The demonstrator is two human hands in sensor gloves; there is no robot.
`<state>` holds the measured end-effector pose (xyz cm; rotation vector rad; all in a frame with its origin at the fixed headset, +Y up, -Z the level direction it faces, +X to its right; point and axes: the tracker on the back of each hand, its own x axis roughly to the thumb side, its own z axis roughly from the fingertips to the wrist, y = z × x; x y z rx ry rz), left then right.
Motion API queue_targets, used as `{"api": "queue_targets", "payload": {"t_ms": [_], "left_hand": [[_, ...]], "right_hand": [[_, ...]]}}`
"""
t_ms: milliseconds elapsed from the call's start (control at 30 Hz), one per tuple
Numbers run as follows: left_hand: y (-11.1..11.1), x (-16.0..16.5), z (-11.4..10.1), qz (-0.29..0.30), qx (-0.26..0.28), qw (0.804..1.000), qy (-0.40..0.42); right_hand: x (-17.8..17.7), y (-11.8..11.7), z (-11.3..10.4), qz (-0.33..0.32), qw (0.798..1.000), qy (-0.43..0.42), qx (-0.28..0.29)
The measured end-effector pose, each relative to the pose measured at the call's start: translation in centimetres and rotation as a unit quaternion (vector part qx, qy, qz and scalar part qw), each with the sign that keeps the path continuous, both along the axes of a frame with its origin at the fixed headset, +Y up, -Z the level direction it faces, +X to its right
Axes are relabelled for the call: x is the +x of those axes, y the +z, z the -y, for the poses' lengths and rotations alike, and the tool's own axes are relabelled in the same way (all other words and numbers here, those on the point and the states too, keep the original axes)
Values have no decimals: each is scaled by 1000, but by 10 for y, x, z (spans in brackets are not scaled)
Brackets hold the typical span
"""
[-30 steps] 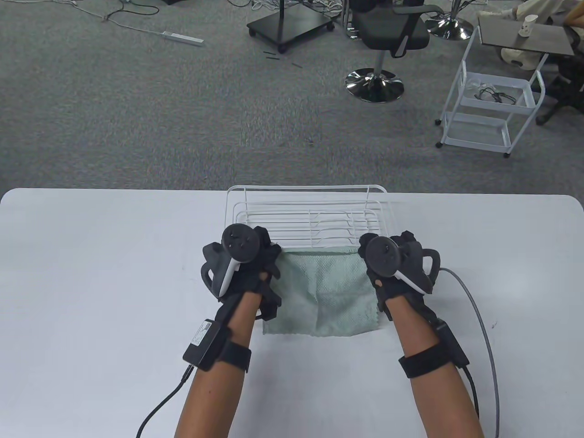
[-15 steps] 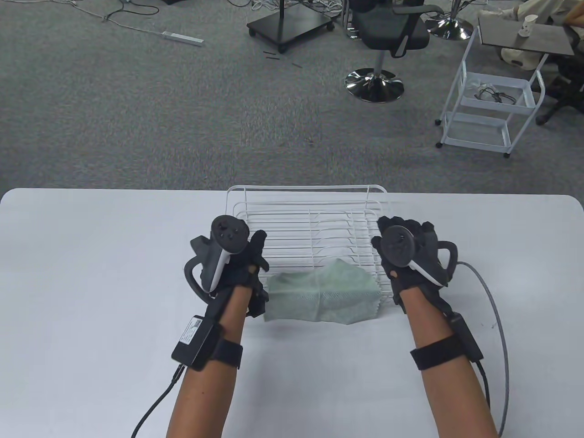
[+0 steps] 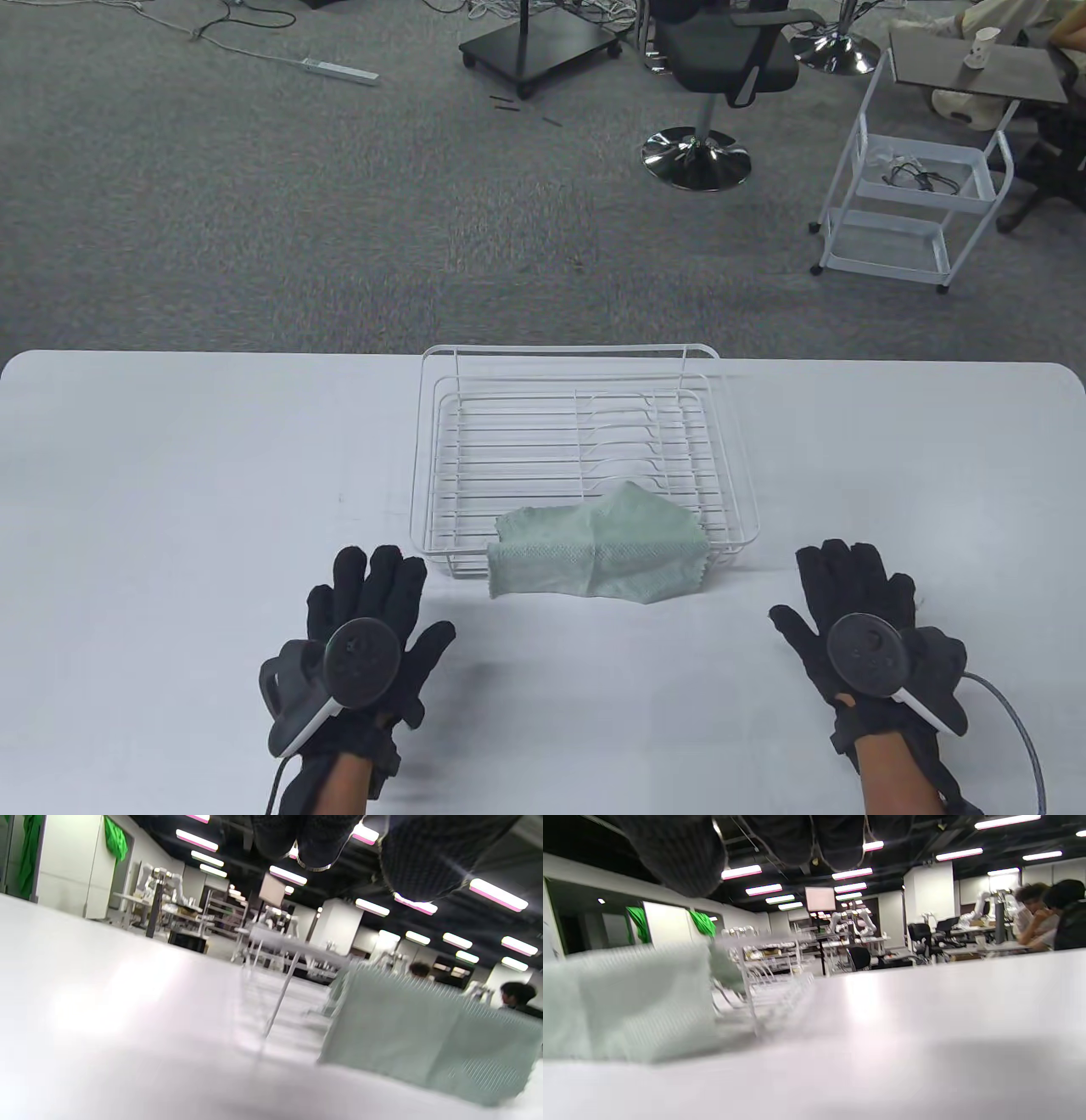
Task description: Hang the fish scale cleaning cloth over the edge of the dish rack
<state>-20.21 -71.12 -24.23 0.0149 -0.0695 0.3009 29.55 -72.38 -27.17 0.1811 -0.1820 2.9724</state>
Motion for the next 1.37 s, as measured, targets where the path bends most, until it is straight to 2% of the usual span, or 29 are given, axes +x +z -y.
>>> {"api": "queue_targets", "payload": {"t_ms": [33,100,133,167,200,267,400,500,667,900,1367], "left_hand": [[-1,0,13,-4,0,1000,3],[-6,3,35,5,-13,1000,4],[-9,5,38,13,-37,999,-1],[-13,6,39,17,-96,995,-24],[-13,6,38,14,-96,995,-37],[-14,5,42,2,-60,998,-24],[-13,0,49,7,-86,996,-28],[-14,0,50,9,-93,995,-36],[-14,3,47,8,-87,996,-36],[-14,2,49,10,-83,996,-35],[-14,1,51,11,-95,995,-38]], "right_hand": [[0,-3,15,-6,1000,-1,-16],[3,-10,26,11,995,-22,-92],[4,-10,27,15,996,-20,-88],[4,-12,29,9,998,-10,-60],[4,-14,32,7,998,-8,-63],[3,-13,37,16,994,-19,-103],[3,-12,43,17,994,-14,-105],[7,-14,48,26,992,-27,-119],[11,-13,41,25,993,-52,-98],[17,-10,39,33,991,-81,-103],[14,-13,44,24,990,-80,-115]]}}
